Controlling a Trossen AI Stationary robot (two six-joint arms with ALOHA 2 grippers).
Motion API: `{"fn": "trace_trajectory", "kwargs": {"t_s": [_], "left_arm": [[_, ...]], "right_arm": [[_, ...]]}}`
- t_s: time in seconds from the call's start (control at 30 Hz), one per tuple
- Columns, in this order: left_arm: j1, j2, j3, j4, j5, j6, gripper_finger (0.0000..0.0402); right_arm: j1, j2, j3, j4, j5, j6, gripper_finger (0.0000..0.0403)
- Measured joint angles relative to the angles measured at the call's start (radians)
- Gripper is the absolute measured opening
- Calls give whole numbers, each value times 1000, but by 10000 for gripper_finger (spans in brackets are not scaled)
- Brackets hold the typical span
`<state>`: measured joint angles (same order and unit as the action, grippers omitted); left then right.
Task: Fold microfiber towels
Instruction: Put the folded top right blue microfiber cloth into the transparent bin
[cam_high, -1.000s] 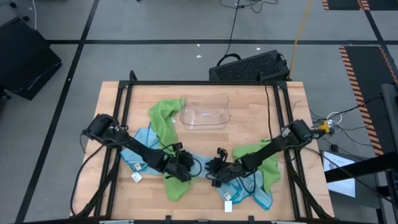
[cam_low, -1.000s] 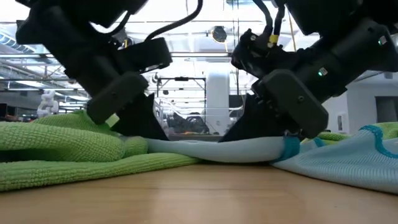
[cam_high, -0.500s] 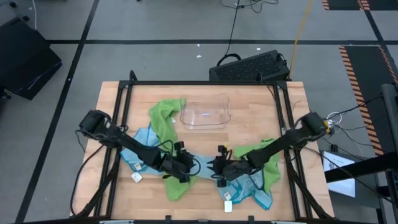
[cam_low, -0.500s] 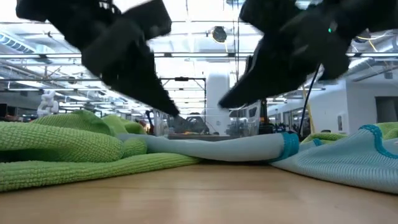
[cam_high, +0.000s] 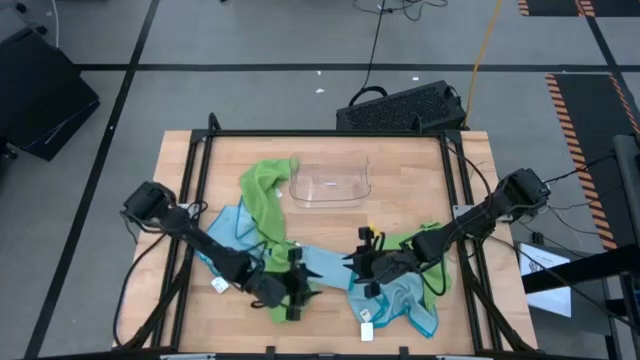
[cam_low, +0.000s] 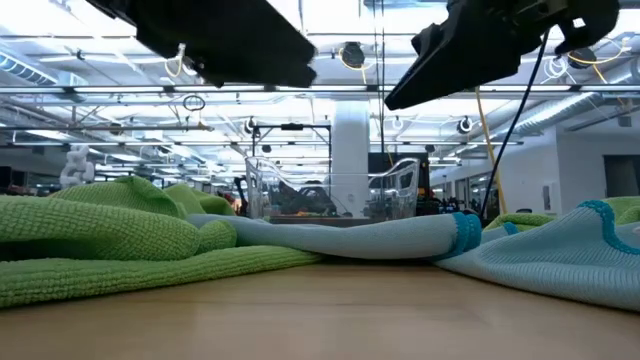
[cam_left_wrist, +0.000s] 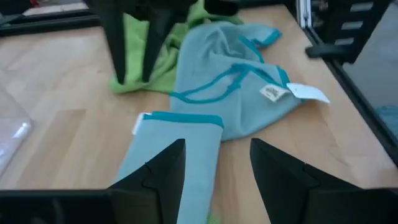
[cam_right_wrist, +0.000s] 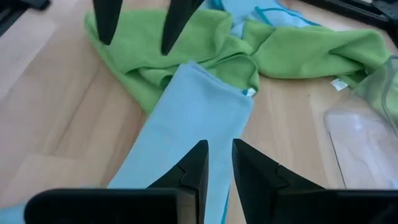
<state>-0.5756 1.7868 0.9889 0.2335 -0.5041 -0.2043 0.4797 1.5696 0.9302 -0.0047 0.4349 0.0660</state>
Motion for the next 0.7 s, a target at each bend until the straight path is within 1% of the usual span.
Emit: {"fn": "trace_trajectory", "kwargs": {"t_s": [0.1, 0.17, 0.23, 0.33, 0.4, 0.47, 0.53, 0.7], "left_arm": [[-9, 77, 109, -129, 2, 3, 188], [-9, 135, 203, -253, 5, 4, 200], [-9, 191, 299, -371, -6, 10, 221], [-8, 270, 429, -521, -53, 16, 256], [-5, 314, 495, -597, -84, 20, 276], [2, 353, 541, -662, -90, 22, 290], [11, 384, 563, -699, -90, 35, 295], [36, 437, 573, -713, -90, 49, 286]], "right_arm": [[0, 0, -6, -1, -20, -27, 63], [0, 0, -19, -6, -20, -50, 63], [0, -4, -37, -10, -20, -59, 63], [-4, -7, -66, -17, -13, -59, 63], [-7, -10, -89, -46, 16, -55, 63], [-9, -11, -107, -50, 59, -37, 63], [-10, -11, -122, -71, 99, -22, 63], [-10, -12, -131, -107, 128, 26, 63]]}}
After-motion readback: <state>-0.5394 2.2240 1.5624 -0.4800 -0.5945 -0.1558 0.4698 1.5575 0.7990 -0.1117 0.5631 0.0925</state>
